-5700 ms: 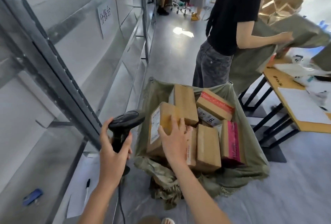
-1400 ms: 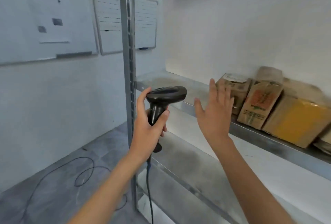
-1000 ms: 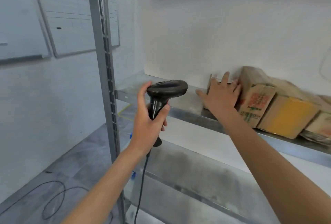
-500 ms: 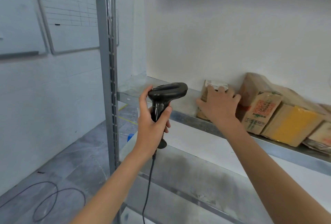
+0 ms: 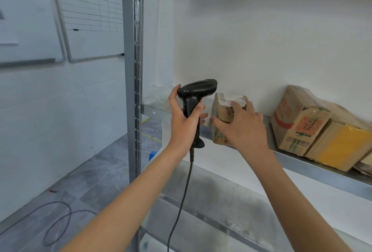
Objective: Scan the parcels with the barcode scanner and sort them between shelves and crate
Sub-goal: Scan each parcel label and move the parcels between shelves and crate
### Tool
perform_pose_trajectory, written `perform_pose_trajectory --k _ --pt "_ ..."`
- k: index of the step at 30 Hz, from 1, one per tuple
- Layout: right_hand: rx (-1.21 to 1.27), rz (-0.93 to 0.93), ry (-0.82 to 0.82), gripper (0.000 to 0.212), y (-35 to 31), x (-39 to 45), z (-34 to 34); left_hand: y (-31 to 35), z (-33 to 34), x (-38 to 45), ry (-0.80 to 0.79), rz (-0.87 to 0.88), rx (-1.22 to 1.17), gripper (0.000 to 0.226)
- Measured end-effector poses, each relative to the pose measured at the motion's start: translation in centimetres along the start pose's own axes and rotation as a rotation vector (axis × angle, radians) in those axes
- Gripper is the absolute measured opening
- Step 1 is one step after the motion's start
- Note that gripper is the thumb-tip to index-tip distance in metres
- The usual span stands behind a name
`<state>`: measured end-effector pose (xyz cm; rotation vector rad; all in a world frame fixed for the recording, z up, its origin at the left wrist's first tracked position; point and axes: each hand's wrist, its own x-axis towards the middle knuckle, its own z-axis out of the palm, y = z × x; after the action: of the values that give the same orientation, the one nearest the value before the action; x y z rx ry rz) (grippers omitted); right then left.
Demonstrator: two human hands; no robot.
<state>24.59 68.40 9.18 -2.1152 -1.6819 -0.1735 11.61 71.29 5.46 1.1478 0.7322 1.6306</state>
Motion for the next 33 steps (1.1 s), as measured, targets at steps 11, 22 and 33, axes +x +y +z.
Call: perform_pose_trajectory --k 11,22,33 --pt "0.239 -0.167 0.077 0.092 -3.6 -3.8 3.1 0.4 -4.1 -0.5 0.104 -0.062 -0.086 0.061" --pt "1.013 0.012 0.208 0.058 -5.1 -5.7 7.6 0.2 -8.8 -3.1 0.135 -0.07 -0.003 0.067" --pt "1.361 0.103 0.014 0.052 -5.3 -12.0 12.0 -0.7 -12.7 -10.2 0.204 -0.023 -0.009 0.068"
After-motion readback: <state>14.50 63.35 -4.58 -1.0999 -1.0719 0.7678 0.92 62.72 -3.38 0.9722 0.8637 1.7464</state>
